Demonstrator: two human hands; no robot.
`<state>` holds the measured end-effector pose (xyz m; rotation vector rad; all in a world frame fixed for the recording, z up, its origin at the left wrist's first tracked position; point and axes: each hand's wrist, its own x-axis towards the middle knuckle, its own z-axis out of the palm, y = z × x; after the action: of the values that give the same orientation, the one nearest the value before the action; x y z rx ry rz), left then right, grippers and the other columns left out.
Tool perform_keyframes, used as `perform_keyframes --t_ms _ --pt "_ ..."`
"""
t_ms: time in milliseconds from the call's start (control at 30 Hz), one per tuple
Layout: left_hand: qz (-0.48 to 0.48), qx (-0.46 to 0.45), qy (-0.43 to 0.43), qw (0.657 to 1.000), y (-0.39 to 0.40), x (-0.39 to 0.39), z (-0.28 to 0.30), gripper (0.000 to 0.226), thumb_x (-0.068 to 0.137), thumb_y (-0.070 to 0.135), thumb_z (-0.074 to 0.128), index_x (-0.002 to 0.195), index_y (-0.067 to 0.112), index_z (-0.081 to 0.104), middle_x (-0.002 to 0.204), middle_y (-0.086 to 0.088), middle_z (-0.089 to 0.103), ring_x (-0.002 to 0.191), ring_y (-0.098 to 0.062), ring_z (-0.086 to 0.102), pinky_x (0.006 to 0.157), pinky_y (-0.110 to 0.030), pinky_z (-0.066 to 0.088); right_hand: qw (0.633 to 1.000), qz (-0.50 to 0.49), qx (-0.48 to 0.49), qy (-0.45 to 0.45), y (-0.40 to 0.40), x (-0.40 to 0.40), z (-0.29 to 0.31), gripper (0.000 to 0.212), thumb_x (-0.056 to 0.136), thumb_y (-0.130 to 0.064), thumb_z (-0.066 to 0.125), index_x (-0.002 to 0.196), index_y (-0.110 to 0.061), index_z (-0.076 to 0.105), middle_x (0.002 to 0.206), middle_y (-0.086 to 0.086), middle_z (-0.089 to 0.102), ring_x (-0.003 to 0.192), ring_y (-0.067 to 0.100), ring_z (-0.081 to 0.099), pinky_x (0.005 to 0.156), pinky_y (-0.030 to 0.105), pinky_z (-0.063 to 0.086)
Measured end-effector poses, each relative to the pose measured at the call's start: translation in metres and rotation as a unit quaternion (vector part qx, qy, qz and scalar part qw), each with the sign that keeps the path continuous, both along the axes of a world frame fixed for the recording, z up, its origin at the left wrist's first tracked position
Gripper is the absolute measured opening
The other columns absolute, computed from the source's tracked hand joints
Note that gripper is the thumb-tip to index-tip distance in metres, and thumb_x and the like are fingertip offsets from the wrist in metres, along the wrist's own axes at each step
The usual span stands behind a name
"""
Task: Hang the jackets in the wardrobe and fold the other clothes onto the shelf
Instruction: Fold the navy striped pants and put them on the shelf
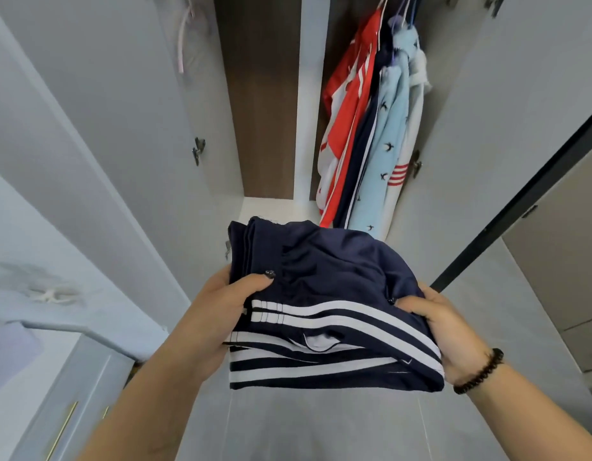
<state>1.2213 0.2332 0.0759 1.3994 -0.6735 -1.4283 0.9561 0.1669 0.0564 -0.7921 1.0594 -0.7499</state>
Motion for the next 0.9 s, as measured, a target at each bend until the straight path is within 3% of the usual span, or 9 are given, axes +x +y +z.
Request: perform_keyframes --t_ms 200,333,500,633,733,900 --pt "0.0 -0.043 -0.043 0.998 -0.029 -0.001 0.052 0.02 0.09 0.024 0.062 0.108 0.02 0.069 0.099 -0.006 0.075 0.09 -0.026 0.073 0.08 -0.043 0.057 0.993 0.005 -0.087 0.078 -0.036 0.004 0.054 0.03 0.083 -0.009 0.065 0.112 -0.018 0.063 0.098 0.011 0.073 0.086 0.03 0.071 0.07 0.038 0.055" --pt "-0.011 -0.087 -0.052 0.995 -0.067 -0.006 0.082 0.024 0.092 0.043 0.058 0.104 0.028 0.071 0.101 0.0 0.075 0.092 -0.02 0.073 0.08 -0.04 0.055 0.982 -0.001 -0.157 0.104 -0.073 0.002 0.086 0.03 0.084 -0.009 0.065 0.11 -0.023 0.062 0.093 0.0 0.075 0.082 0.019 0.072 0.062 0.026 0.055" --pt "-0.012 -0.142 -0.07 0.987 -0.125 -0.012 0.125 0.05 0.062 0.06 0.07 0.104 0.034 0.07 0.104 0.002 0.075 0.096 -0.019 0.072 0.088 -0.043 0.053 0.969 0.016 -0.226 0.099 -0.141 -0.002 0.134 0.04 0.085 -0.007 0.062 0.119 -0.027 0.06 0.105 -0.001 0.072 0.094 0.019 0.07 0.08 0.035 0.053" --pt "0.001 -0.183 -0.072 0.98 -0.175 -0.011 0.165 0.029 0.072 0.06 0.063 0.095 0.044 0.071 0.105 0.005 0.074 0.095 -0.018 0.072 0.086 -0.042 0.053 0.956 0.008 -0.281 0.087 -0.195 -0.001 0.176 0.041 0.084 -0.008 0.064 0.116 -0.033 0.061 0.104 -0.006 0.073 0.094 0.017 0.07 0.081 0.035 0.054" --pt "-0.009 -0.224 -0.068 0.972 -0.207 -0.009 0.188 0.036 0.074 0.063 0.063 0.106 0.046 0.067 0.112 0.007 0.072 0.101 -0.018 0.07 0.09 -0.042 0.052 0.946 0.012 -0.318 0.062 -0.229 0.003 0.207 0.039 0.084 -0.006 0.062 0.112 -0.034 0.063 0.103 -0.006 0.073 0.091 0.017 0.071 0.07 0.028 0.056" --pt "-0.057 -0.255 -0.128 0.957 -0.251 -0.002 0.22 0.026 0.077 0.045 0.075 0.101 0.049 0.065 0.11 0.007 0.072 0.1 -0.015 0.07 0.088 -0.036 0.052 0.921 0.01 -0.384 0.072 -0.277 0.018 0.246 0.041 0.083 -0.006 0.064 0.112 -0.035 0.062 0.103 -0.008 0.072 0.093 0.016 0.07 0.081 0.035 0.054"
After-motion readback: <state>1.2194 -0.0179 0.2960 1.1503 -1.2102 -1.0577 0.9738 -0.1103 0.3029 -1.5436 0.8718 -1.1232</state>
